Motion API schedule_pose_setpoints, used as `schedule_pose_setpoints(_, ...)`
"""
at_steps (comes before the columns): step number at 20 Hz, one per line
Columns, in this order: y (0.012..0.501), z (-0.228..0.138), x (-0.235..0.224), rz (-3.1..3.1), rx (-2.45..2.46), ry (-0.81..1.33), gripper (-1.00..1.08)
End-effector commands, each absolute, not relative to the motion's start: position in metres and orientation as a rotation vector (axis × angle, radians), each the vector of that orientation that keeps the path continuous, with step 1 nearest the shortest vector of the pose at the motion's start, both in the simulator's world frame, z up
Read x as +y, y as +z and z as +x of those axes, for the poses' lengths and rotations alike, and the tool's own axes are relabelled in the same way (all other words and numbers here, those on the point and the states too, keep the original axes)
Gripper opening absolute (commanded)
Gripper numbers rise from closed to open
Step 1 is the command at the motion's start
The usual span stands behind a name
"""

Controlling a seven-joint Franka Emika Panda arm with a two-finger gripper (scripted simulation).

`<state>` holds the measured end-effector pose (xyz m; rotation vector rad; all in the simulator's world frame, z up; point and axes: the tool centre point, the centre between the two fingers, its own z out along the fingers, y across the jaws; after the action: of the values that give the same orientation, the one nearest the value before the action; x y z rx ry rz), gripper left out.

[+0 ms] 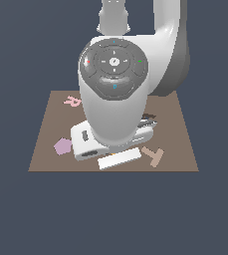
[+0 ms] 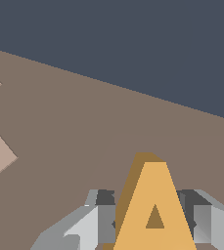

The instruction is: Insert a designated object into the corresponding slot on a board.

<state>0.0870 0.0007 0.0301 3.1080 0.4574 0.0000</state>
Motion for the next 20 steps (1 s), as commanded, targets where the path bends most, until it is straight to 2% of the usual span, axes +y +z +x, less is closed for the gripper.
schedule_pose_setpoints(1, 0.03, 0.086, 0.0, 3.112, 0.432, 0.0, -1.0)
schedule_pose_setpoints(10, 0.031, 0.074, -0.005, 3.135, 0.199, 0.0, -1.0)
schedule_pose_setpoints(20, 0.032, 0.048, -0.011, 3.128, -0.288, 0.001, -1.0)
